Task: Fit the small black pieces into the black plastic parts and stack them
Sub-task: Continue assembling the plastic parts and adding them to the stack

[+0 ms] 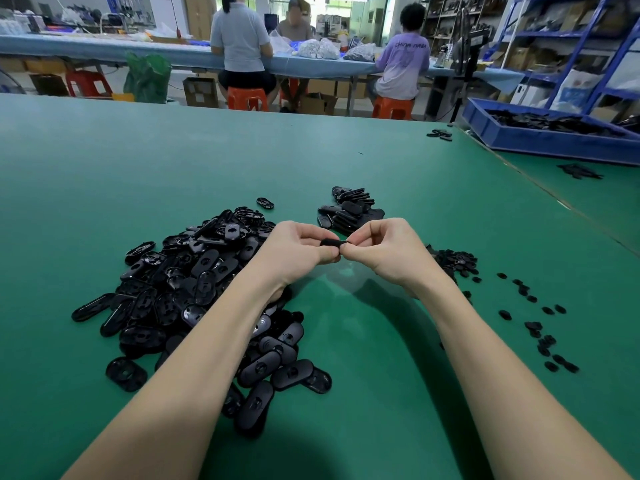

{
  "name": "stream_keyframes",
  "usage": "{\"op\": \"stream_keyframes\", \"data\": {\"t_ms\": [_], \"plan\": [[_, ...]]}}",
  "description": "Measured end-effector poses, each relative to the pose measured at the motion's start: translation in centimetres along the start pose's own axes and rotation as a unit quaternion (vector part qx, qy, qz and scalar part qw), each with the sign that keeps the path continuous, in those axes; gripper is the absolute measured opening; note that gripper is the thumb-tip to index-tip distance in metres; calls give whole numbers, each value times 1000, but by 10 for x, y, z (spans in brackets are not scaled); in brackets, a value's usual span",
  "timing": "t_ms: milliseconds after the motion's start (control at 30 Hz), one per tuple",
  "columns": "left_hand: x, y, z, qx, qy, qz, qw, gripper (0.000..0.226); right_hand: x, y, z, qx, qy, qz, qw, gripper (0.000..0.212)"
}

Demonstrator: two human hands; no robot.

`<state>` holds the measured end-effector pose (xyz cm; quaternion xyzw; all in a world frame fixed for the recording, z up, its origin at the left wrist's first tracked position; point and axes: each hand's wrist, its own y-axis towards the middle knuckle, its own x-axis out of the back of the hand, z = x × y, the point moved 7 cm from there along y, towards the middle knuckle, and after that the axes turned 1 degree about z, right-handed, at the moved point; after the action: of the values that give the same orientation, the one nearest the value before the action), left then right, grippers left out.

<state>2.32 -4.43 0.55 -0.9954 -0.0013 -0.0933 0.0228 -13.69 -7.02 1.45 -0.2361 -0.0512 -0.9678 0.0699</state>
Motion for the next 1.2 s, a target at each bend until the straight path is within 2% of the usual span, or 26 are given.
{"op": "stream_keyframes", "data": {"t_ms": [233, 367, 467, 667, 800, 900, 1033, 1133, 1200], "plan": [[3, 2, 2, -6, -2, -20, 1000, 17, -1, 0, 2, 24, -4, 5, 1000, 10], [4, 4, 8, 10, -68, -40, 997, 17, 1, -2, 16, 120, -101, 14, 988, 20], [7, 8, 8, 10, -116, -43, 992, 18, 3, 1, 20, 143, -168, -23, 975, 17], [10, 13, 3, 10, -76, -61, 995, 6, 25, 23, 11, 56, -143, -132, 979, 8], [7, 9, 1, 9, -27, -41, 999, 4, 24, 50, 8, -35, -148, -130, 980, 12], [4, 7, -1, 7, -2, -20, 1000, 7, 19, 62, 7, -72, -188, -118, 972, 18], [5, 7, -4, -1, 5, -4, 1000, 9, 23, 61, 8, -68, -210, -114, 969, 22], [7, 8, -10, -17, -3, 0, 1000, 11, 28, 47, 11, -33, -180, -117, 976, 11], [12, 8, -14, -32, 3, -4, 999, 15, 24, 33, 13, -9, -154, -80, 985, 5]]}}
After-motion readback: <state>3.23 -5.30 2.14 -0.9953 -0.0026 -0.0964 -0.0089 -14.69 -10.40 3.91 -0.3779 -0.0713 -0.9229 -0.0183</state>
